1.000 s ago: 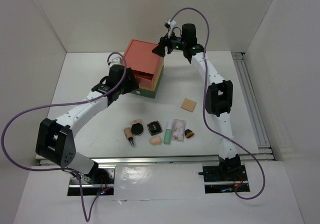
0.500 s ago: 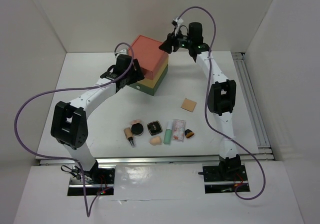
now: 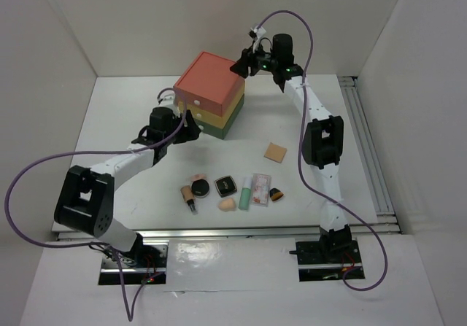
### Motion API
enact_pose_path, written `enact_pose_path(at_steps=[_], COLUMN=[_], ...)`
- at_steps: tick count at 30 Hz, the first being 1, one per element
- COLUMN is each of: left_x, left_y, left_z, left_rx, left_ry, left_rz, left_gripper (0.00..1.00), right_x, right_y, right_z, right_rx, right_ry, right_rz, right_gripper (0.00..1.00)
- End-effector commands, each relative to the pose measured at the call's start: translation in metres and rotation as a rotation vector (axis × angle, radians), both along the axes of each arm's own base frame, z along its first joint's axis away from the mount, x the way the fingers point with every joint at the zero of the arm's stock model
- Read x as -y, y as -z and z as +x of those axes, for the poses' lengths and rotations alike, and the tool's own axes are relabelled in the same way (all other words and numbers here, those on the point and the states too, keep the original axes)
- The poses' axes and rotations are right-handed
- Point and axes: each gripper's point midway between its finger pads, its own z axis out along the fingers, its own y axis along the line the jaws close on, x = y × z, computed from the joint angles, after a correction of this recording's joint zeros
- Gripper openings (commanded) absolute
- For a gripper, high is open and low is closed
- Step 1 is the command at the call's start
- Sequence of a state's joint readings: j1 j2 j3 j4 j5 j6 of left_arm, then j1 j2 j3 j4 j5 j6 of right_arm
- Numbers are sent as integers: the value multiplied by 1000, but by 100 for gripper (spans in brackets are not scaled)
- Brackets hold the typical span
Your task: Organize the makeup
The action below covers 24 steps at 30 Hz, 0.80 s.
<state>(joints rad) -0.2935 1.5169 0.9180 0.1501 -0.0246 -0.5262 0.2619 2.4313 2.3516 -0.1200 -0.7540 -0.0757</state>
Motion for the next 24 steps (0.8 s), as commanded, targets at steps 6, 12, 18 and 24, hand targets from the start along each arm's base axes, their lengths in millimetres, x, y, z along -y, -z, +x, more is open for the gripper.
enact_pose_path(at_steps=[6, 12, 18, 24], left_x=[29, 20, 23, 25], left_y=[-32, -25, -38, -27], left_z=[43, 59, 64, 73], left_rx=[350, 377, 435, 395], left_ry=[287, 224, 242, 241], left_rz=[-97, -107, -107, -104], left_gripper=[73, 68, 65, 60], right_x=[-12, -11, -10, -11], right_y=[-22, -18, -18, -16], right_z=[-16, -16, -15, -14], right_rx=[23, 22, 22, 22], right_ry=[-32, -33, -23, -23], right_rz=[8, 1, -1, -1], right_gripper=[56, 56, 56, 56])
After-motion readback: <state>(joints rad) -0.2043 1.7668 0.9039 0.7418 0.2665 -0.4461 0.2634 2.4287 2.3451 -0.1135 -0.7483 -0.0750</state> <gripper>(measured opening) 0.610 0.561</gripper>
